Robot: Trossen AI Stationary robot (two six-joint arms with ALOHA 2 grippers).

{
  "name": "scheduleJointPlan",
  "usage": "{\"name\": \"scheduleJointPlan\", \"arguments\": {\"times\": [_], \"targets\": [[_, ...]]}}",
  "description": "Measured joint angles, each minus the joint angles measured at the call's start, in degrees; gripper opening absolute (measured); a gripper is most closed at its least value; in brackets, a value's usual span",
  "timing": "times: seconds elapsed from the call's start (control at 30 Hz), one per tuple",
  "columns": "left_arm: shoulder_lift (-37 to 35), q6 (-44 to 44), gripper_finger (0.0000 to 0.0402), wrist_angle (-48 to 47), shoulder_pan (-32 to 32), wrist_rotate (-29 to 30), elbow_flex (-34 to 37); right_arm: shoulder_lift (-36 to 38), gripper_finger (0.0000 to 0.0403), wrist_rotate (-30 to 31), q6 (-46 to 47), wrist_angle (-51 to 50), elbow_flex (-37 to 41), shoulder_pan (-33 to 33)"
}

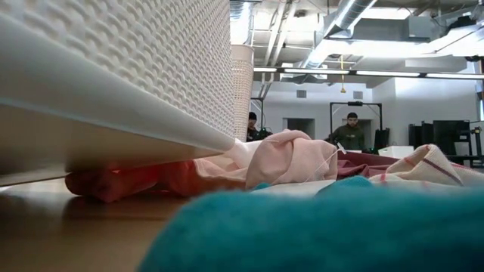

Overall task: Sort clothes
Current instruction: Put the pink underwear into the bottom white laundry bin

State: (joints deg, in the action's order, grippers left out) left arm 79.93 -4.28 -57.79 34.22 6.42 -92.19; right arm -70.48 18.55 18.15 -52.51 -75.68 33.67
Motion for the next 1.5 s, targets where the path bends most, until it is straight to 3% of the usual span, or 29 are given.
{"name": "scheduleJointPlan", "arguments": {"times": [0.43,0.73,1.0,1.33,1.5], "targets": [[1.69,-3.46,0.0005,1.71,0.76,-1.64,3.31,0.0,0.0182,0.01,0.0,-0.36,0.0,0.0],[8.56,-3.14,0.0005,0.46,1.07,-1.51,3.31,-0.02,0.0182,0.0,0.34,-0.35,0.0,0.0],[14.4,-3.98,0.0005,-6.97,0.9,4.84,3.31,-0.02,0.0182,0.02,0.9,-0.35,0.0,0.05],[14.74,-3.0,0.0006,-2.0,1.25,7.67,6.5,-0.01,0.0182,0.02,0.93,-0.78,0.38,0.04],[14.77,-3.35,0.0006,-4.18,2.72,17.42,6.88,-0.04,0.0182,0.0,0.92,-1.26,2.65,-0.13]]}}
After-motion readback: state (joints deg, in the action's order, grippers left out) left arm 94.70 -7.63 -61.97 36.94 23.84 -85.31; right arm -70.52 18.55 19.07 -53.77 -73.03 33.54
